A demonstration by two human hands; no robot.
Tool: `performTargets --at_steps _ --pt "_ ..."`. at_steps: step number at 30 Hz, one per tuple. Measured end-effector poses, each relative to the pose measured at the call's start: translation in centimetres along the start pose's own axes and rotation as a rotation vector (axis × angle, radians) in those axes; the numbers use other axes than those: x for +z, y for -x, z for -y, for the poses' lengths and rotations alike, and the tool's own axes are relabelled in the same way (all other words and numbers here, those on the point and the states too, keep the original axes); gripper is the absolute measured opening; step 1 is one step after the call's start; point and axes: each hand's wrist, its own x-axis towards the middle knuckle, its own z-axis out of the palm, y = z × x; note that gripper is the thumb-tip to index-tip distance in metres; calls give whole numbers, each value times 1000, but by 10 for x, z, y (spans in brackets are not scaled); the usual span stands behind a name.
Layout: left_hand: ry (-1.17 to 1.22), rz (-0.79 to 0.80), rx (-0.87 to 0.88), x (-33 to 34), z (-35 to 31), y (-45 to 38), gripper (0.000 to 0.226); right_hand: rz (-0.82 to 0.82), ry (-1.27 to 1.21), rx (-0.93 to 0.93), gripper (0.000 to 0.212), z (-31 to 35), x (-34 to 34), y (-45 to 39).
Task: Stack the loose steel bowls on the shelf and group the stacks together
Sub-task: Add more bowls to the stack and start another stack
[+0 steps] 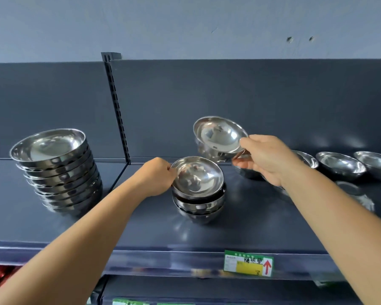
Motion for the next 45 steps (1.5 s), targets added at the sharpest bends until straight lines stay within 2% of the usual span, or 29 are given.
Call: performTargets --at_steps 5,9,14,22,26,28,33,36,40,45 --pt "77 34 -52 3 2 7 37 140 156 37 22 -10 9 15" --pt "205 32 -82 5 4 11 34 176 213 38 22 -16 14 19" --pt "349 -15 -69 -1 3 22 47 192 280 38 22 -17 22 20" --pt "273 -24 -13 10 2 27 39 153 395 61 31 -26 29 25" --pt "302 -10 -49 14 1 24 22 146 304 130 33 -27 33 30" --pt "292 -33 -66 15 2 20 23 129 259 142 31 -26 35 32" --pt "167 -100 -3 15 -4 24 44 80 193 155 35 -24 42 36" --pt "112 -62 23 12 -4 25 43 37 187 163 39 -24 47 37" --pt "98 -29 47 12 -3 25 28 -33 173 170 37 -24 52 42" --pt "36 -30 92 10 -1 22 38 -69 209 159 37 -26 55 47"
